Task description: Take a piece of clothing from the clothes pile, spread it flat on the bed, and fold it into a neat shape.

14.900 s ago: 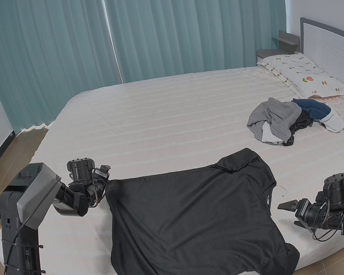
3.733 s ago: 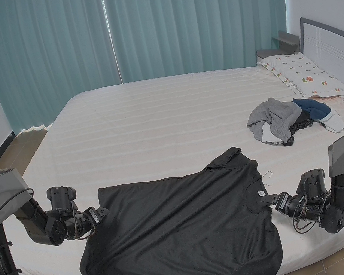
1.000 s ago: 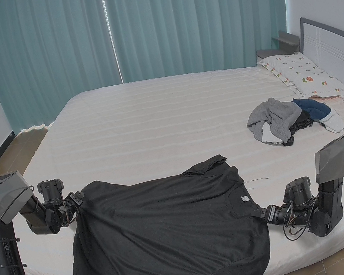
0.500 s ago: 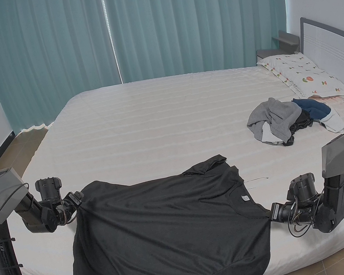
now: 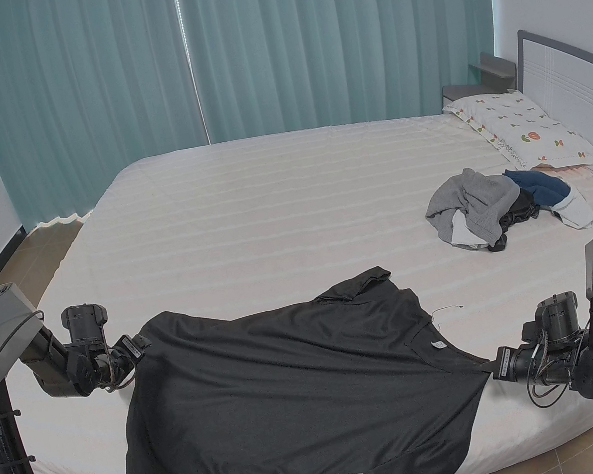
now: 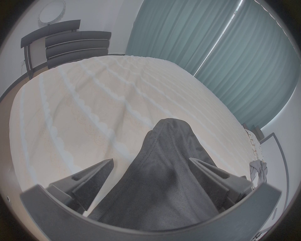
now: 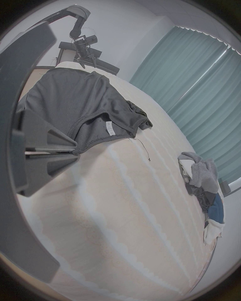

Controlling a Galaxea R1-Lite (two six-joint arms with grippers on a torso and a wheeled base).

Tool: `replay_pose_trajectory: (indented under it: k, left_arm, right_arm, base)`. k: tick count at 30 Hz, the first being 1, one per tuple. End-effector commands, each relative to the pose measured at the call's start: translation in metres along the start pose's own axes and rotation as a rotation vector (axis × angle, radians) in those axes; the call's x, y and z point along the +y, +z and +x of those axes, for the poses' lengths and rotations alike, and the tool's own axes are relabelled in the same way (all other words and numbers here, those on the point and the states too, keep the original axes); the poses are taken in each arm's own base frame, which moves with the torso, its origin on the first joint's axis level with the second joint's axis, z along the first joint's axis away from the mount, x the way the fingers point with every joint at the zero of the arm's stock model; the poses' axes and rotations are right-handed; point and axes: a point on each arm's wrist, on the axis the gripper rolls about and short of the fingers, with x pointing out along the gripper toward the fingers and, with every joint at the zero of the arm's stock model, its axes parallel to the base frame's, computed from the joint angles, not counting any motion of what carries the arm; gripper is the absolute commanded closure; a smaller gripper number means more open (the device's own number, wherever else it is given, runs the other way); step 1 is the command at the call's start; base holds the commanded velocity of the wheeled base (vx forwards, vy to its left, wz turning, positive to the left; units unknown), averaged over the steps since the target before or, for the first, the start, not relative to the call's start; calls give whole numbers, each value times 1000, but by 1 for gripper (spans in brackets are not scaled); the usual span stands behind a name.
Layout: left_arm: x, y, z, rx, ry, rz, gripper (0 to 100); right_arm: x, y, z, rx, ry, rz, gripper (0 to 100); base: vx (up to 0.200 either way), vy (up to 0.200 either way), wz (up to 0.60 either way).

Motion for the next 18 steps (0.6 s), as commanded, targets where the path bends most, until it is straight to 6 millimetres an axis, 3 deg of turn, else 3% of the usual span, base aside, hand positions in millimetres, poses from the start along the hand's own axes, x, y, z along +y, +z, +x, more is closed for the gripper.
replay_pose_trajectory:
  k: [1,9,18]
  left_arm:
    - [-2,1,-2,-3,-4,1,0]
    - [-3,2,-4,2,-3,2,0]
    - [-6,0,-20,87,-27,7,0]
  right_arm:
    - [-1,0,-4,-3,-8,-2,100]
    - [-26,11,-11,-39,-77,-24,100]
    - [-56,24,-25,-86,-161,-38,100]
  base:
    - [0,0,0]
    - [0,0,0]
    - [0,0,0]
